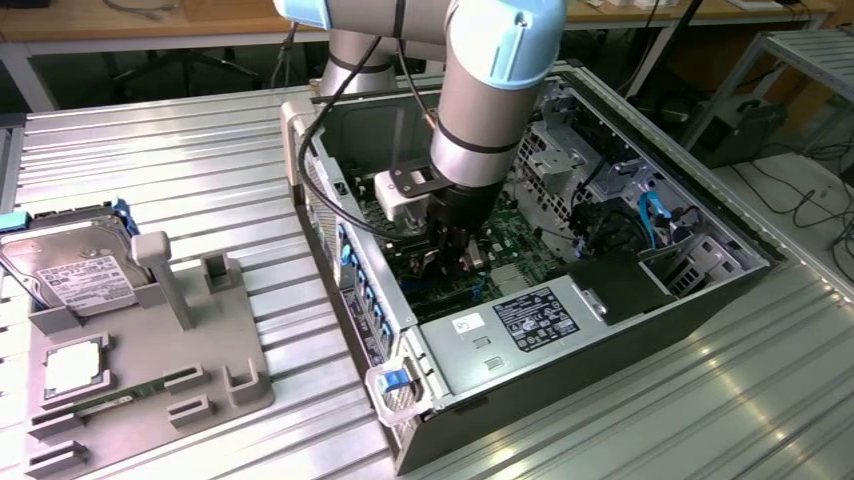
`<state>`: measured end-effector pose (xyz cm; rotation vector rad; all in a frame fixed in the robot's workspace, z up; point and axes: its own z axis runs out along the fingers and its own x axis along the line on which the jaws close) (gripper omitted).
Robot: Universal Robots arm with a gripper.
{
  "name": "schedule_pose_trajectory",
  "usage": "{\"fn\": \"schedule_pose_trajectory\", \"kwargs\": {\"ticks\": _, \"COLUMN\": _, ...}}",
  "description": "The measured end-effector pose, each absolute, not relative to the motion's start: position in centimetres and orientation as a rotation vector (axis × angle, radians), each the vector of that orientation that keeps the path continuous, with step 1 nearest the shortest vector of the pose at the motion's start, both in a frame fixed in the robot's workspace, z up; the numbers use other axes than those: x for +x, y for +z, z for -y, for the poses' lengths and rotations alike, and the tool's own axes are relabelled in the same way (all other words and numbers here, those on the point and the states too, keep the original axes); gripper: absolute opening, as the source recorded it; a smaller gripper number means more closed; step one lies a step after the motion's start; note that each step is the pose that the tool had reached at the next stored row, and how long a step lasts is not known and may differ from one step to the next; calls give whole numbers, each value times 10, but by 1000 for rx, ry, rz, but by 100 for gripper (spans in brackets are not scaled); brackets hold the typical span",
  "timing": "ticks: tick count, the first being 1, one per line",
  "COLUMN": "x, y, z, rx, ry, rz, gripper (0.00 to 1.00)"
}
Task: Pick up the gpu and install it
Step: 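Insert the gpu into the slot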
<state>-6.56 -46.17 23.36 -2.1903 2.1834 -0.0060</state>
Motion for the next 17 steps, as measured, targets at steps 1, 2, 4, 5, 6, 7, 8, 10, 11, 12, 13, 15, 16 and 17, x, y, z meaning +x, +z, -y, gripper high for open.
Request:
{"fn": "schedule_pose_trajectory", "kwargs": {"ticks": 1, "x": -66, "y": 234, "z": 462, "rx": -2190, "ry": -6, "rz": -2183, "gripper": 28}}
{"fn": "schedule_pose_trajectory", "kwargs": {"ticks": 2, "x": -66, "y": 234, "z": 462, "rx": -2190, "ry": -6, "rz": -2183, "gripper": 28}}
{"fn": "schedule_pose_trajectory", "kwargs": {"ticks": 4, "x": -66, "y": 234, "z": 462, "rx": -2190, "ry": -6, "rz": -2183, "gripper": 28}}
{"fn": "schedule_pose_trajectory", "kwargs": {"ticks": 5, "x": -66, "y": 234, "z": 462, "rx": -2190, "ry": -6, "rz": -2183, "gripper": 28}}
{"fn": "schedule_pose_trajectory", "kwargs": {"ticks": 6, "x": -66, "y": 234, "z": 462, "rx": -2190, "ry": -6, "rz": -2183, "gripper": 28}}
{"fn": "schedule_pose_trajectory", "kwargs": {"ticks": 7, "x": -66, "y": 234, "z": 462, "rx": -2190, "ry": -6, "rz": -2183, "gripper": 28}}
{"fn": "schedule_pose_trajectory", "kwargs": {"ticks": 8, "x": -66, "y": 234, "z": 462, "rx": -2190, "ry": -6, "rz": -2183, "gripper": 28}}
{"fn": "schedule_pose_trajectory", "kwargs": {"ticks": 10, "x": -66, "y": 233, "z": 462, "rx": -2190, "ry": -6, "rz": -2183, "gripper": 28}}
{"fn": "schedule_pose_trajectory", "kwargs": {"ticks": 11, "x": -66, "y": 231, "z": 462, "rx": -2191, "ry": -6, "rz": -2184, "gripper": 28}}
{"fn": "schedule_pose_trajectory", "kwargs": {"ticks": 12, "x": -66, "y": 229, "z": 461, "rx": -2191, "ry": -6, "rz": -2184, "gripper": 28}}
{"fn": "schedule_pose_trajectory", "kwargs": {"ticks": 13, "x": -66, "y": 227, "z": 461, "rx": -2191, "ry": -7, "rz": -2184, "gripper": 28}}
{"fn": "schedule_pose_trajectory", "kwargs": {"ticks": 15, "x": -66, "y": 224, "z": 461, "rx": -2190, "ry": -6, "rz": -2183, "gripper": 28}}
{"fn": "schedule_pose_trajectory", "kwargs": {"ticks": 16, "x": -66, "y": 224, "z": 461, "rx": -2190, "ry": -6, "rz": -2183, "gripper": 28}}
{"fn": "schedule_pose_trajectory", "kwargs": {"ticks": 17, "x": -66, "y": 224, "z": 461, "rx": -2190, "ry": -6, "rz": -2183, "gripper": 28}}
